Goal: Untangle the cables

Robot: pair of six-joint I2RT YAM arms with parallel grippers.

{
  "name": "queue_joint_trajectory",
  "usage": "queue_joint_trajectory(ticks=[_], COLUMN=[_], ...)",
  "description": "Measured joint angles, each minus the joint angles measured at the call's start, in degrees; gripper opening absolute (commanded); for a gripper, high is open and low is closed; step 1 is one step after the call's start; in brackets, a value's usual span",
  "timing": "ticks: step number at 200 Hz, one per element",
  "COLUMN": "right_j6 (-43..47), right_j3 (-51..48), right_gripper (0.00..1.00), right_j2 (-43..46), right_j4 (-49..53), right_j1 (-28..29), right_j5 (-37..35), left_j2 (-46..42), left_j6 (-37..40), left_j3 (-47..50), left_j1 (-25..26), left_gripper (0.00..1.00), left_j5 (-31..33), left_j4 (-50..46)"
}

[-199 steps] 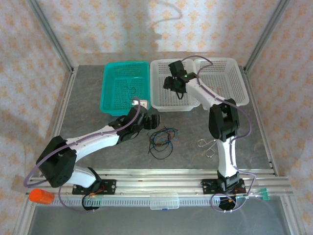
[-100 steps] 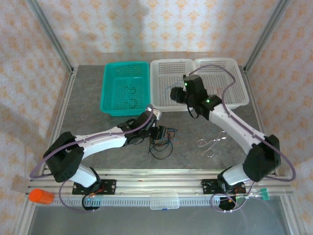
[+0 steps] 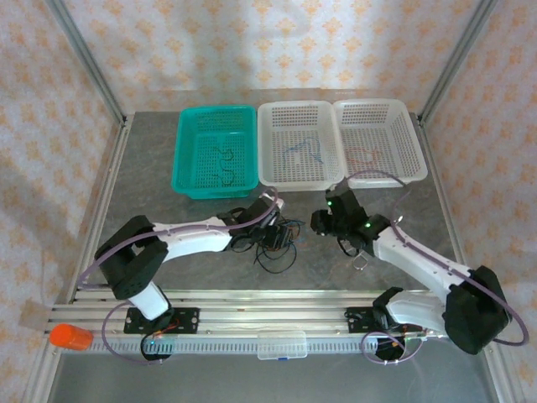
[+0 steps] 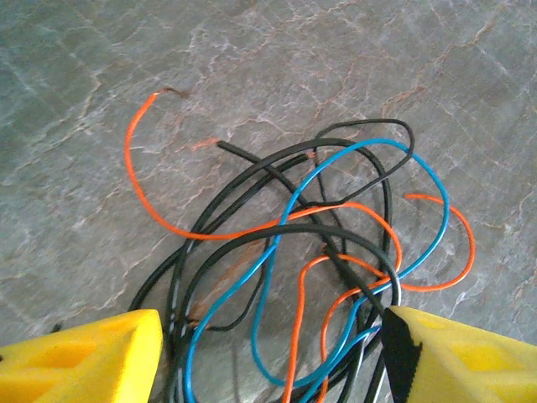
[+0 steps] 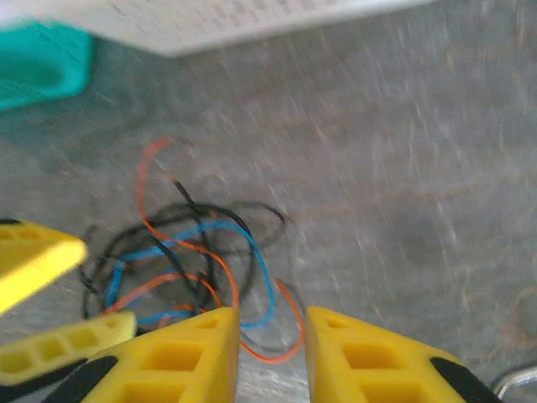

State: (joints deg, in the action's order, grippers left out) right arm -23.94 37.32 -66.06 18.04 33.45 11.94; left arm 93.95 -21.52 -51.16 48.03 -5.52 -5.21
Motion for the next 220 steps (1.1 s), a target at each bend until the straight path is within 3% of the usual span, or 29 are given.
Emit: queue_joint_trajectory(ticks=[66,141,220], right_j6=[-2.4,-0.9,0.0], right_j3=[-2.4,-2.4,-2.3], right_gripper=[0.24,0.24,0.27], right_j2=[-6.6,-11.9,-15.3], right_j4=[-6.7,-10.5,-12.6], right_j1=[-0.2,-1.8,-1.8], right_j5=[3.8,8.7,10.3], left_j2=[2.9,3.0,4.4], left_j6=[-1.1,-3.5,-4.9], left_j3=[-1.3,-1.3,0.2], left_j1=[0.8,0.7,-0.7], left_gripper=[0.62,0.45,0.44], left_j5=[1.9,2.9,2.5], left_j4=[-0.6,-0.5,0.9])
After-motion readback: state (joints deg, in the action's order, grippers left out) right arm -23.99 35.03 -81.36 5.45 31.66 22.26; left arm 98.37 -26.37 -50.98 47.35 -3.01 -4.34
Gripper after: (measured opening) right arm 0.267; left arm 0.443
